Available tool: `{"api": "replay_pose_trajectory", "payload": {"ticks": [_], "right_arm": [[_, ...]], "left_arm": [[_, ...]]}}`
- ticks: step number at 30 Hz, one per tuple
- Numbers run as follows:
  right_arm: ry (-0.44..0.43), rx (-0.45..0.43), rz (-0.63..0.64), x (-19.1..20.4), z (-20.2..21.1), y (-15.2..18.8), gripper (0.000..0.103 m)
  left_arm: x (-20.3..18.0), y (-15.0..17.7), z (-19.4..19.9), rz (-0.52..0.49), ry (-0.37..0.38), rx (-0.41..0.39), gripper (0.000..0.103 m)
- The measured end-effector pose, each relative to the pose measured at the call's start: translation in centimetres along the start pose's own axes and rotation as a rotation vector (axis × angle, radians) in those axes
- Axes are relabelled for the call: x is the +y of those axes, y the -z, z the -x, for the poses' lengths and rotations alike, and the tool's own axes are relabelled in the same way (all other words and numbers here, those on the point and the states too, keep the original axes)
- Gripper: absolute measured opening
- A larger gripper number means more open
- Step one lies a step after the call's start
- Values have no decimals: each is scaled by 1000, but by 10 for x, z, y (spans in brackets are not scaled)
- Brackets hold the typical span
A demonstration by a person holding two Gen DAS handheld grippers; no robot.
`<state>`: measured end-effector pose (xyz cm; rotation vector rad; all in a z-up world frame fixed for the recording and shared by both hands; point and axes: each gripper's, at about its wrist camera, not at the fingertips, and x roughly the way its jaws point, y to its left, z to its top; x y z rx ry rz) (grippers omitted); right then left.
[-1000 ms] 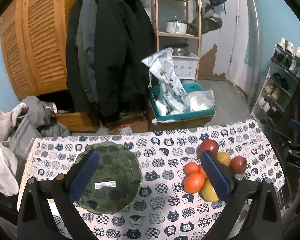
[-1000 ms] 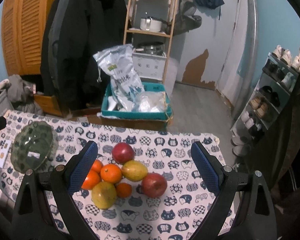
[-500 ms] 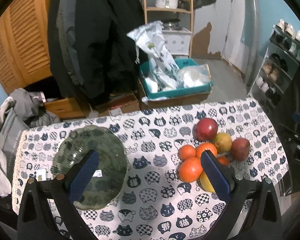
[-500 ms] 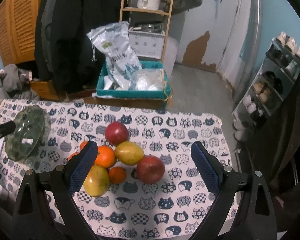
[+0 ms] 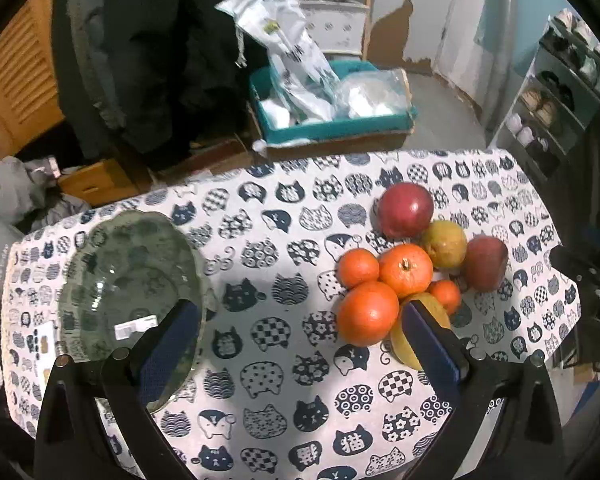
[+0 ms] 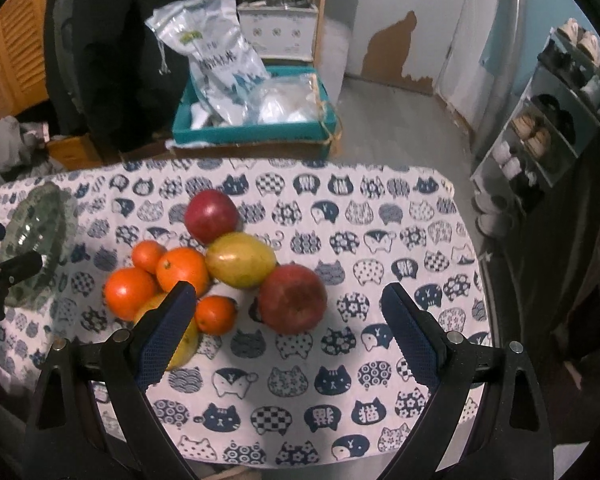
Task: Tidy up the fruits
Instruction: 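Lower the right tool onto the large red apple while the left tool approaches the big orange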
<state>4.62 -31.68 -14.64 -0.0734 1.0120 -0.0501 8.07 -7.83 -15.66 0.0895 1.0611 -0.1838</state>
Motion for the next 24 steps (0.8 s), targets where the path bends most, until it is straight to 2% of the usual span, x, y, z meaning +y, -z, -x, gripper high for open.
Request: {"api": "replay_pose_trajectory", "payload": {"ticks": [13,24], "right_arm": [[4,117,-2,-8,-47,16,92],[-24,172,-11,-13,-76,21,92]], "left_arm": [[-21,2,-63,-4,54,136,102],[-33,5,-100,-6,102,226,91]]}}
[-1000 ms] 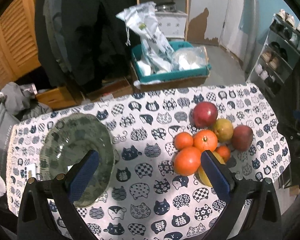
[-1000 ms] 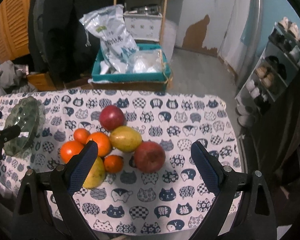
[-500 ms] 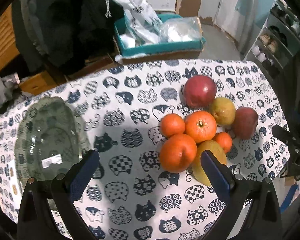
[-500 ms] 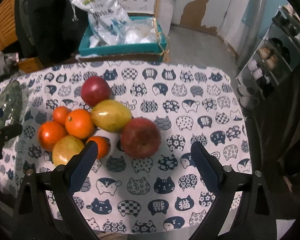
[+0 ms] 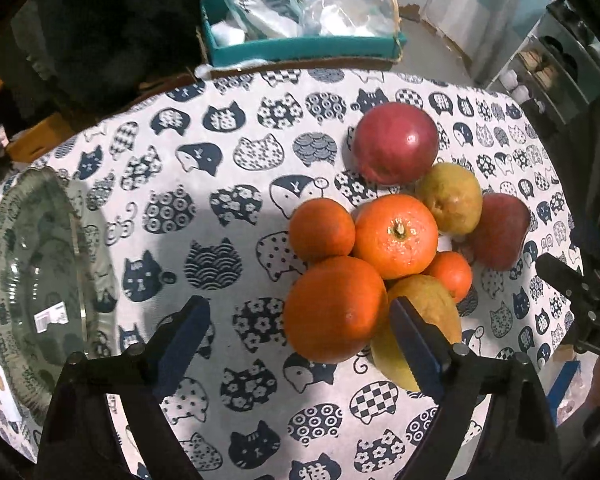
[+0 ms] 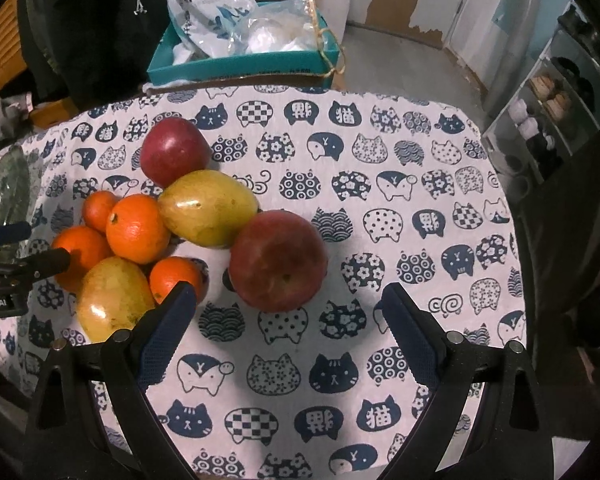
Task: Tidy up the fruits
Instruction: 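Lower the right tool onto the large red apple while the left tool approaches the big orange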
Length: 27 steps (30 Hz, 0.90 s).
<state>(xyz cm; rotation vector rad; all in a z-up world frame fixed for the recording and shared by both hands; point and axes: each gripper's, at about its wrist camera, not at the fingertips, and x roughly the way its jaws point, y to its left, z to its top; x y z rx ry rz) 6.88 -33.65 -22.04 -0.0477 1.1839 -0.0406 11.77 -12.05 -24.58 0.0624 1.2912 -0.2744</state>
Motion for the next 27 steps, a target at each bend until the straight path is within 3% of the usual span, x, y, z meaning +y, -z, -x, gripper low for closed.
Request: {"api": "replay_pose_trajectory", "payload": {"ticks": [10,15,20,23,27], "right_arm": [[-48,55,-11,-5,-34,-7,92],[-51,82,3,-5,-53,-11,92],[-58,110,9,-4,-71,-16,92],[-63,123,5,-4,-79,-18,85],[-84,135,3,-2,-86,-20,76]], "left_arm": [[5,1,-20,43,97,34,83],[6,2,-17,53,178,42,61],[5,6,-11,35,139,33,60],[7,8,-7,4,82,9,60],[7,8,-8,-12,77,1,61]]}}
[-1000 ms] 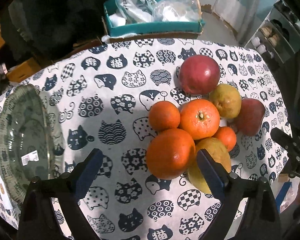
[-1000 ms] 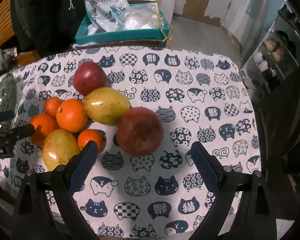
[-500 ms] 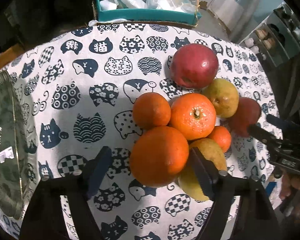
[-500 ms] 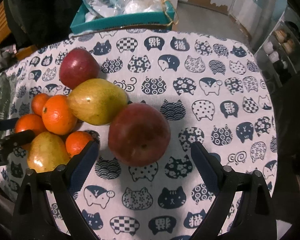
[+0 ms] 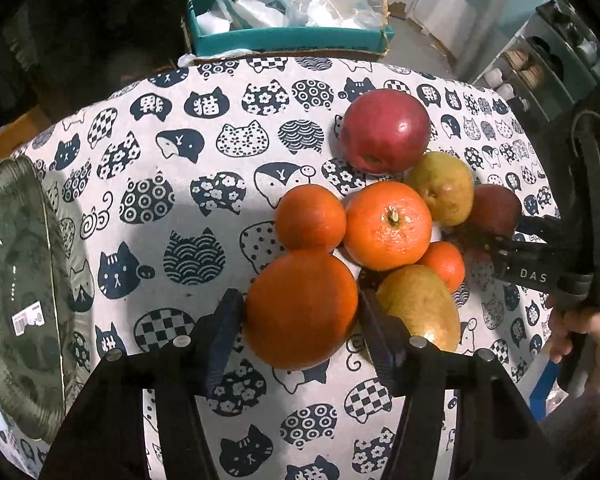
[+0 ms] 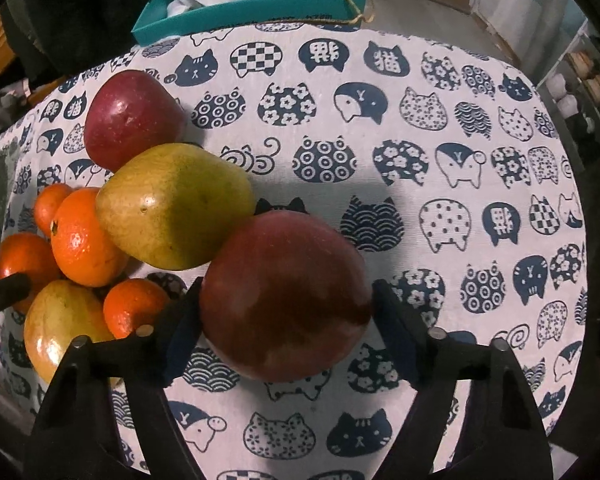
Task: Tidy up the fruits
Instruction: 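Lower the right tool onto the large red apple while the left tool approaches the big orange, then close the right tool on the red apple while the left tool grasps the big orange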
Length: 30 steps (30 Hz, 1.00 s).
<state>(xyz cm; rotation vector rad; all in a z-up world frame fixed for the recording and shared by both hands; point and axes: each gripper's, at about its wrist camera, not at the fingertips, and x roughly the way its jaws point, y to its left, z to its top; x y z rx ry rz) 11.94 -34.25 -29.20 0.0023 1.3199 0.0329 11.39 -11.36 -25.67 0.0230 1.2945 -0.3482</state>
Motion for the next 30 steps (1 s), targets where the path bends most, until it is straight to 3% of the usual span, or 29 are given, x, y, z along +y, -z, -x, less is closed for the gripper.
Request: {"api": "replay_pose_trajectory", "payload": {"ticks": [10,20,30], "right_arm": [[14,-12,14,2,-3,1,74],[58,-81,-6,-1,18,10,74],[63,-172,-3,7,57,17,74]], "left_arm": [[-1,1,-13,30,52,15,64],[1,6,0,25,-9,-22,63],[1,5,35,17,-52,-117,63]]}}
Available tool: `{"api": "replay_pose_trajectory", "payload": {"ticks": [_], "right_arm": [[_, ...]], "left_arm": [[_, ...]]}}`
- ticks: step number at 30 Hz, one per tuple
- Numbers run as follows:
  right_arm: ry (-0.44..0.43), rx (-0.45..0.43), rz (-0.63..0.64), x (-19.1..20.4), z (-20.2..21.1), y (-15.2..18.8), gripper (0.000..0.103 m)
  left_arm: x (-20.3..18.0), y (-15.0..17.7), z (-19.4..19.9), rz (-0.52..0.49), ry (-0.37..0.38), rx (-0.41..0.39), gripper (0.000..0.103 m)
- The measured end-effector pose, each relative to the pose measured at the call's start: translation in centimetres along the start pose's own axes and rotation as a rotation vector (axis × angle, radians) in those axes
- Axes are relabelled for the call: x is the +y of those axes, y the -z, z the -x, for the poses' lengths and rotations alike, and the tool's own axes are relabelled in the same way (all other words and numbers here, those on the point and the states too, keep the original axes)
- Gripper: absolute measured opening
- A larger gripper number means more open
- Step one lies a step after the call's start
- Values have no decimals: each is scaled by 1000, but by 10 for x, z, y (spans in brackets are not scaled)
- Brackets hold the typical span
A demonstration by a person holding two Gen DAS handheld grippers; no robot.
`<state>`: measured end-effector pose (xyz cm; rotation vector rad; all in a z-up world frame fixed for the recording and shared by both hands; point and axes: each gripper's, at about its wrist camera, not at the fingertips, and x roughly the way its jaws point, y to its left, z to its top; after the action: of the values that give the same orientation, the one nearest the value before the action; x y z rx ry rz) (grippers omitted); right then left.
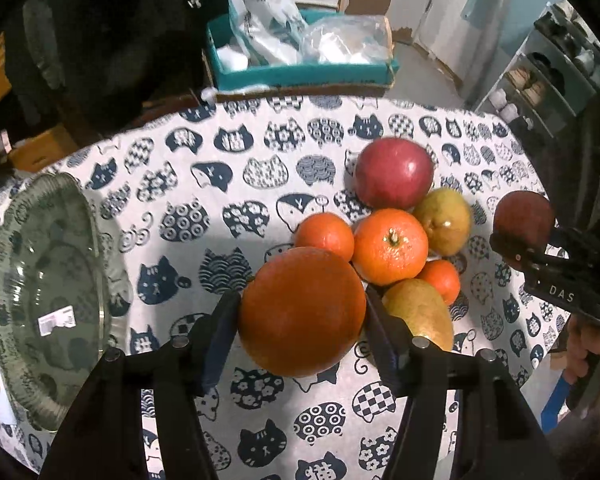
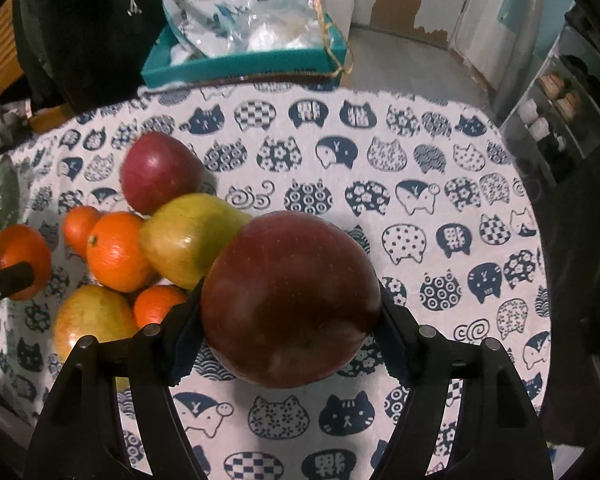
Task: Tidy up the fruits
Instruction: 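Close the right tool on the red apple while the left tool grasps the big orange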
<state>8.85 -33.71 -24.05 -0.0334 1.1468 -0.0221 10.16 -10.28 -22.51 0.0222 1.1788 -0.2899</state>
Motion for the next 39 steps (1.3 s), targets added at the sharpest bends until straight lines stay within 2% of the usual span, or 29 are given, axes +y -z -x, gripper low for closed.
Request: {"api": "replay_pose_trajectory", "payload": {"ticks": [23,39], "right_arm": [[-3,-225,54,29,102,-11,74],[-96,-357,111,74,154,-25,74]], "left_arm": [[11,-1,103,17,-27,-228,63],[45,3,161,67,-60,-353,63]]}}
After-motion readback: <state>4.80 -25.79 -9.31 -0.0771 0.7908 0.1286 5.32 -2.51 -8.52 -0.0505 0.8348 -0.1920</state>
